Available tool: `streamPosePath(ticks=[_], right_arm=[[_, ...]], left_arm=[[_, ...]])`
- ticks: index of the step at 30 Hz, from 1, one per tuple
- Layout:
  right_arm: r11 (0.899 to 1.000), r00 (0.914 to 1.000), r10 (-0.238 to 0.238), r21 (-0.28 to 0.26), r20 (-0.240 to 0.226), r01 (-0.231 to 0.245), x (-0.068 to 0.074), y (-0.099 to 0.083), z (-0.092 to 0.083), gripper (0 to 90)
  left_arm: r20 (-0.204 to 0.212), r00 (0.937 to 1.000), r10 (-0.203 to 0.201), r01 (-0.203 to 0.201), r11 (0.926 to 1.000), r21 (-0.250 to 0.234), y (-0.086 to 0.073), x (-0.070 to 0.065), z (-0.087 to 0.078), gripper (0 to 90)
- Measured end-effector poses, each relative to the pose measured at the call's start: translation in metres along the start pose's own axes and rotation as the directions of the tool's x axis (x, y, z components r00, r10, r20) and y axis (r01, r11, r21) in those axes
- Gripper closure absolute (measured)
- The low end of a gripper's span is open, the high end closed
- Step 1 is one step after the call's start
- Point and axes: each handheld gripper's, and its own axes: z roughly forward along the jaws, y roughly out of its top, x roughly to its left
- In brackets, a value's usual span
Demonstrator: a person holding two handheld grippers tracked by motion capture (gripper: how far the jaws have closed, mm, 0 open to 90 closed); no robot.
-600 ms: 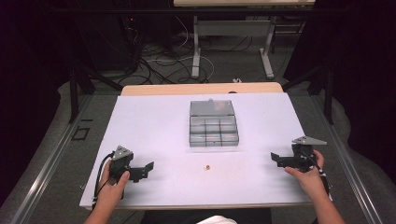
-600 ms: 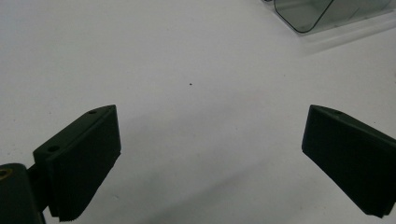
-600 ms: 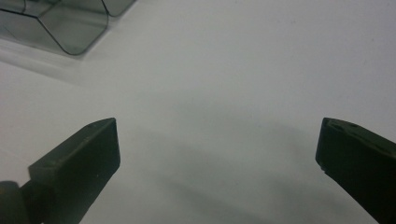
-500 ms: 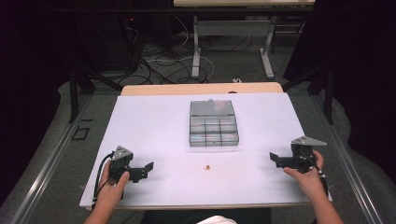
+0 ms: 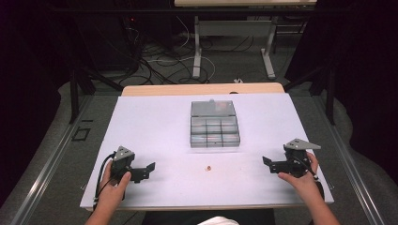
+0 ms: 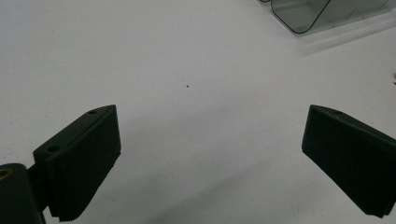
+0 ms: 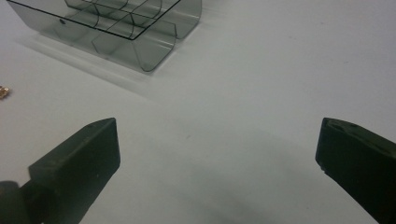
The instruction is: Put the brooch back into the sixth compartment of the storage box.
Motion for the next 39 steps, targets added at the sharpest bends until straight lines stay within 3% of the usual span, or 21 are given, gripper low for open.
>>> streamPosePath(ticks=[8, 13, 20, 35, 39], right_arm=[[0.999, 0.999, -0.032, -0.006, -0.03, 0.032, 0.012, 0.006, 0.005, 0.0], [0.997, 0.9964, -0.075, -0.006, -0.039, 0.075, 0.017, 0.01, 0.007, 0.0], [0.996, 0.9934, -0.085, -0.008, -0.077, 0.084, 0.028, 0.017, 0.009, 0.3], [0.987, 0.977, -0.159, -0.013, -0.142, 0.158, 0.057, 0.03, 0.026, 7.7], [0.985, 0.9692, -0.172, -0.003, -0.176, 0.175, 0.065, 0.033, 0.032, 13.9]], left_arm=[[0.001, 1.0, 0.002, -0.002, 1.0, -0.001, 0.0, 0.0, 0.0, 4.7], [0.007, 0.9999, 0.009, -0.009, 1.0, 0.001, -0.001, -0.001, -0.002, 4.7], [0.002, 1.0, 0.007, -0.007, 1.0, -0.004, -0.001, -0.001, -0.003, 4.7], [0.002, 1.0, 0.004, -0.004, 1.0, -0.004, -0.001, -0.001, -0.003, 4.7], [0.007, 1.0, 0.007, -0.007, 1.0, 0.004, -0.001, -0.001, -0.003, 4.7]])
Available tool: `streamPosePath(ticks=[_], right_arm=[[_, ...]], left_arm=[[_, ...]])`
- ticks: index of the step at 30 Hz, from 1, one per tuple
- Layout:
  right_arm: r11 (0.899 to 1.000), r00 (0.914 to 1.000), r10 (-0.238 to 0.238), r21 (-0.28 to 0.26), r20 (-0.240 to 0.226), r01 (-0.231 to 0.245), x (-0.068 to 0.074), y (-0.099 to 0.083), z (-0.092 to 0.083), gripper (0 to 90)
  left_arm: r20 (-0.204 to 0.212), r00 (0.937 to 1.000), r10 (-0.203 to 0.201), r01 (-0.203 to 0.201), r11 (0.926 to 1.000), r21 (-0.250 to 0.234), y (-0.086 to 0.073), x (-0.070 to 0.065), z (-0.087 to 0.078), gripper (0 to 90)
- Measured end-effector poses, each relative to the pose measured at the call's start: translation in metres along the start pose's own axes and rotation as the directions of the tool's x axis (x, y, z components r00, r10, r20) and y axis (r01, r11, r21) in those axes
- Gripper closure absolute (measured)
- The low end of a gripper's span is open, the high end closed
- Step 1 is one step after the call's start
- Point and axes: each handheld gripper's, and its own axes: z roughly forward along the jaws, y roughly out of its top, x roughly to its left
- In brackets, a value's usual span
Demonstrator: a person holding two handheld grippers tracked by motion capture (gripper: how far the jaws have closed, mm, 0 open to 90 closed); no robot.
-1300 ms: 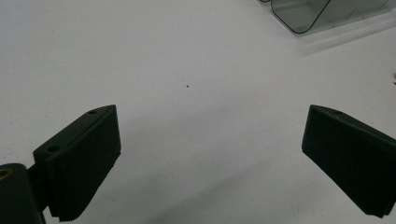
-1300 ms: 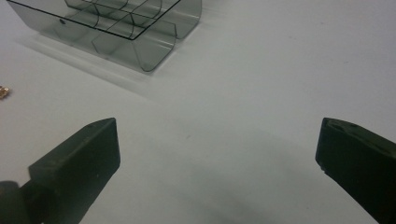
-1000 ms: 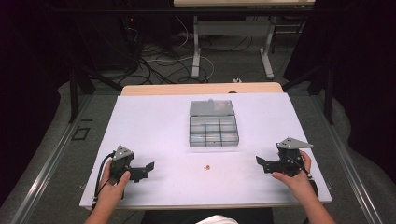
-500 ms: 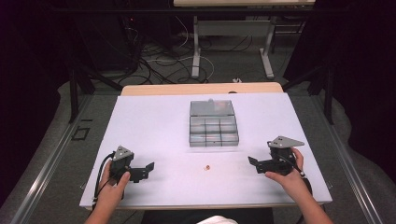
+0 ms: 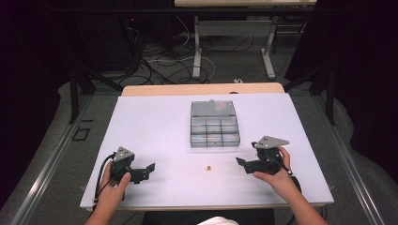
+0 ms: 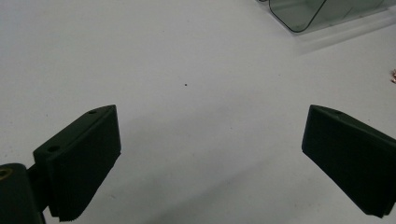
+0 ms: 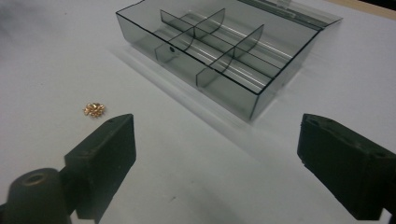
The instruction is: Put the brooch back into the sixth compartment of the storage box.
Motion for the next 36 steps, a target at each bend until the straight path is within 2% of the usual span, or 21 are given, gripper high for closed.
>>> streamPosePath(ticks=[2, 3, 5, 12, 15, 16, 18, 21, 23, 24, 26, 29, 31, 35, 36], right_arm=[[1.0, 1.0, -0.003, -0.019, -0.007, 0.003, 0.002, 0.001, 0.004, 14.6], [1.0, 1.0, -0.003, -0.019, -0.007, 0.003, 0.002, 0.001, 0.004, 14.6], [1.0, 0.9998, -0.003, 0.005, -0.022, 0.003, 0.005, 0.002, 0.007, 14.7], [0.999, 0.9984, -0.034, 0.018, -0.046, 0.035, 0.013, 0.005, 0.015, 16.2], [0.999, 0.9978, -0.038, 0.002, -0.055, 0.038, 0.017, 0.007, 0.019, 18.3], [0.998, 0.9962, -0.052, 0.015, -0.07, 0.053, 0.019, 0.009, 0.021, 19.7], [0.999, 0.9963, -0.045, 0.008, -0.073, 0.045, 0.02, 0.009, 0.023, 19.9], [0.997, 0.9929, -0.063, 0.03, -0.1, 0.067, 0.026, 0.01, 0.028, 21.0], [0.997, 0.9927, -0.067, 0.034, -0.101, 0.071, 0.028, 0.011, 0.03, 21.5], [0.997, 0.9918, -0.078, 0.021, -0.102, 0.08, 0.029, 0.011, 0.032, 22.6], [0.994, 0.9888, -0.093, 0.047, -0.117, 0.099, 0.033, 0.012, 0.035, 25.2], [0.995, 0.9872, -0.093, 0.033, -0.129, 0.098, 0.036, 0.013, 0.04, 29.0], [0.992, 0.9841, -0.105, 0.058, -0.144, 0.114, 0.038, 0.014, 0.041, 31.0], [0.992, 0.9828, -0.114, 0.045, -0.146, 0.121, 0.04, 0.014, 0.047, 34.9], [0.991, 0.9833, -0.111, 0.062, -0.144, 0.121, 0.041, 0.014, 0.047, 36.2]], left_arm=[[0.0, 1.0, 0.001, -0.001, 1.0, 0.002, 0.0, 0.0, 0.0, 4.7], [-0.014, 0.9999, -0.002, 0.001, 0.9999, -0.017, -0.001, -0.001, 0.002, 4.7], [-0.014, 0.9999, 0.0, 0.0, 0.9999, -0.015, -0.001, -0.001, 0.002, 4.7], [-0.014, 0.9999, -0.001, 0.001, 0.9999, -0.014, -0.001, -0.001, 0.002, 4.7], [-0.013, 0.9999, -0.001, 0.001, 0.9999, -0.015, -0.001, -0.001, 0.002, 4.7], [-0.014, 0.9999, 0.0, 0.0, 0.9999, -0.014, -0.001, -0.001, 0.002, 4.7], [-0.014, 0.9999, -0.001, 0.0, 0.9999, -0.015, -0.001, -0.001, 0.002, 4.7], [-0.014, 0.9999, 0.0, 0.0, 0.9999, -0.015, -0.001, -0.001, 0.002, 4.7], [-0.015, 0.9999, 0.0, 0.0, 0.9999, -0.015, -0.001, -0.001, 0.002, 4.7], [-0.015, 0.9999, 0.0, 0.0, 0.9999, -0.015, -0.001, -0.001, 0.002, 4.7], [-0.015, 0.9999, 0.0, -0.001, 0.9999, -0.015, -0.001, -0.001, 0.002, 4.7], [-0.015, 0.9999, 0.0, -0.001, 0.9999, -0.016, -0.001, -0.001, 0.001, 4.7], [-0.015, 0.9999, 0.001, -0.002, 0.9999, -0.015, -0.001, -0.001, 0.001, 4.7], [-0.014, 0.9999, 0.003, -0.003, 0.9999, -0.016, -0.001, -0.001, 0.002, 4.7], [-0.015, 0.9999, 0.006, -0.006, 0.9999, -0.013, -0.001, -0.001, 0.002, 4.7]])
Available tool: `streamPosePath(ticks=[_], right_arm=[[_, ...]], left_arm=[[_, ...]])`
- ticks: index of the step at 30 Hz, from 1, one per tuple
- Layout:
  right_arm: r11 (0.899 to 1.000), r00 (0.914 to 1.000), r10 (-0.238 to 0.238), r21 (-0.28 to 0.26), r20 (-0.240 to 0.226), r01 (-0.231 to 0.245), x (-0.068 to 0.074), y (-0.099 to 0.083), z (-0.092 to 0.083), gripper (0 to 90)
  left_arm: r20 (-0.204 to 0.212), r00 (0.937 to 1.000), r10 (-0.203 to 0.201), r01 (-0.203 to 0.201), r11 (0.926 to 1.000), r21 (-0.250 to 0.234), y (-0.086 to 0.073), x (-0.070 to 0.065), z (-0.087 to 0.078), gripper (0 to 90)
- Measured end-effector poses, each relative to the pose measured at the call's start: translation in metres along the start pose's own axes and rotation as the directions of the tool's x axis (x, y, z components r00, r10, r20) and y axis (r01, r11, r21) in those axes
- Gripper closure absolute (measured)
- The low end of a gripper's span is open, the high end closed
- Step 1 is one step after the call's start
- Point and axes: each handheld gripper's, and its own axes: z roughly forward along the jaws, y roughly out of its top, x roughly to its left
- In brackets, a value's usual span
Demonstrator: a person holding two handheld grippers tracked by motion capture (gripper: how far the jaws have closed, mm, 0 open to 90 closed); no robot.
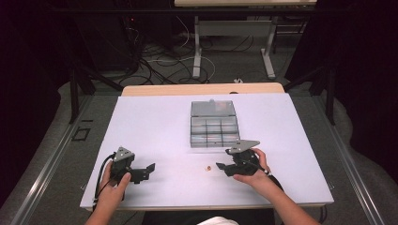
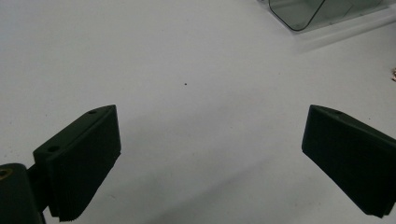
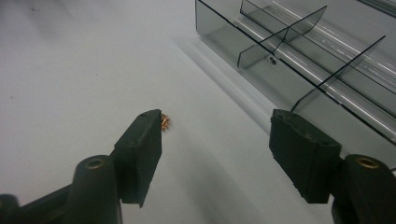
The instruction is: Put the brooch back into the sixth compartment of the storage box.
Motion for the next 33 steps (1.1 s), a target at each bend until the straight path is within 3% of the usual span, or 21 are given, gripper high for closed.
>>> streamPosePath(ticks=[3, 11, 13, 19, 22, 27, 33], right_arm=[[0.999, 0.9997, 0.023, 0.028, -0.012, -0.023, 0.002, 0.001, 0.005, 38.5], [0.998, 0.9997, 0.022, 0.062, -0.011, -0.022, 0.005, 0.002, 0.009, 38.7], [0.999, 0.9998, 0.019, 0.044, 0.008, -0.019, 0.005, 0.002, 0.011, 37.1], [0.998, 0.9995, 0.031, 0.047, -0.01, -0.03, 0.004, 0.003, 0.012, 39.3], [0.998, 0.9998, 0.02, 0.062, -0.008, -0.02, 0.006, 0.004, 0.012, 39.0], [0.999, 0.9997, -0.013, 0.039, -0.018, 0.014, 0.01, 0.007, 0.017, 37.8], [0.999, 0.9993, -0.006, 0.054, -0.037, 0.008, 0.014, 0.01, 0.021, 37.6]], left_arm=[[0.001, 1.0, -0.005, 0.005, 1.0, 0.0, 0.0, 0.0, 0.0, 4.8], [0.0, 1.0, -0.003, 0.003, 1.0, 0.0, 0.0, 0.0, 0.0, 4.9], [0.001, 1.0, -0.004, 0.004, 1.0, 0.003, 0.0, 0.0, 0.0, 4.9], [0.001, 1.0, -0.004, 0.004, 1.0, 0.003, 0.0, 0.0, 0.0, 4.8], [0.003, 1.0, -0.004, 0.004, 1.0, 0.003, 0.0, 0.0, 0.0, 4.9], [0.001, 1.0, -0.004, 0.004, 1.0, 0.001, 0.0, 0.0, 0.0, 4.9], [0.002, 1.0, -0.003, 0.003, 1.0, 0.001, 0.0, 0.0, 0.0, 4.9]])
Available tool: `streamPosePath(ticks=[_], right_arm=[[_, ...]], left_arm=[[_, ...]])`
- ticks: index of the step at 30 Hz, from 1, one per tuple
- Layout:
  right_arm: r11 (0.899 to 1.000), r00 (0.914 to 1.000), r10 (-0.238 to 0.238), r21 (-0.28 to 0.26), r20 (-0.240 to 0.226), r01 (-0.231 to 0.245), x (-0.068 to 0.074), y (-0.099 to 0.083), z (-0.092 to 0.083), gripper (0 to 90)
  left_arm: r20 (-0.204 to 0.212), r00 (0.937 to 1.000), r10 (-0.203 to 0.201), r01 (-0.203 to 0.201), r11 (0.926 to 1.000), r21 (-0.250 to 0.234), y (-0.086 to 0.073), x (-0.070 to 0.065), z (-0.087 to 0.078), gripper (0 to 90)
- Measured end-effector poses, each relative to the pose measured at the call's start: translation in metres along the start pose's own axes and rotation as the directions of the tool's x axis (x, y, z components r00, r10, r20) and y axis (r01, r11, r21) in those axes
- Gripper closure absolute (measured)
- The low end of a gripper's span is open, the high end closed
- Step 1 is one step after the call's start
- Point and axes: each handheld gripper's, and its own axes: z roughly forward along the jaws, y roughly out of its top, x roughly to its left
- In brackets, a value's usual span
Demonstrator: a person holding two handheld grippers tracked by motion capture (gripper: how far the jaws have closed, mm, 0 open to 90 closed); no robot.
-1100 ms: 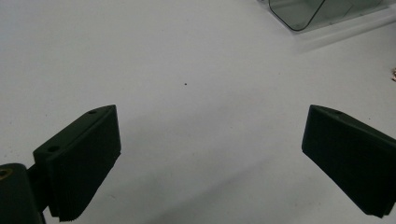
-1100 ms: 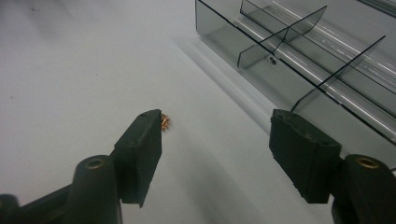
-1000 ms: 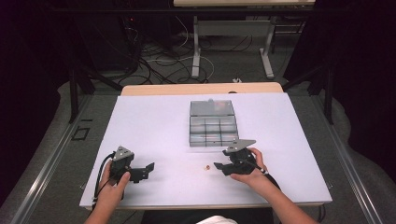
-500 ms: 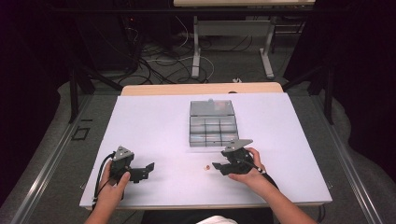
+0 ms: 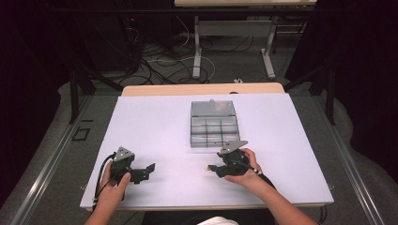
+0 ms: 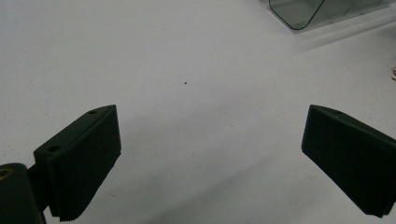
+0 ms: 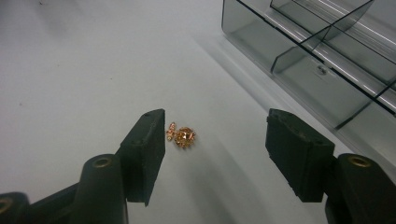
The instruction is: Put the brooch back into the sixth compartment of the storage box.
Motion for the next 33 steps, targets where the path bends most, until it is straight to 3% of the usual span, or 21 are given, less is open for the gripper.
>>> streamPosePath(ticks=[15, 18, 19, 33], right_arm=[[1.0, 0.9994, 0.016, 0.005, -0.031, -0.016, 0.0, 0.003, 0.009, 48.6], [0.999, 0.9989, 0.015, 0.035, -0.044, -0.013, 0.001, 0.003, 0.01, 50.8], [1.0, 0.9989, -0.005, 0.022, -0.046, 0.006, 0.0, 0.003, 0.012, 51.5], [0.999, 0.9968, -0.006, 0.05, -0.079, 0.01, 0.004, 0.001, 0.022, 60.3]], left_arm=[[0.001, 1.0, 0.0, 0.0, 1.0, 0.004, 0.0, 0.0, 0.0, 4.9], [0.003, 1.0, 0.0, 0.0, 1.0, 0.003, 0.0, 0.0, 0.0, 4.9], [0.003, 1.0, 0.0, 0.0, 1.0, 0.003, 0.0, 0.0, 0.0, 4.9], [0.002, 1.0, 0.0, 0.0, 1.0, 0.005, 0.0, 0.0, 0.0, 4.9]])
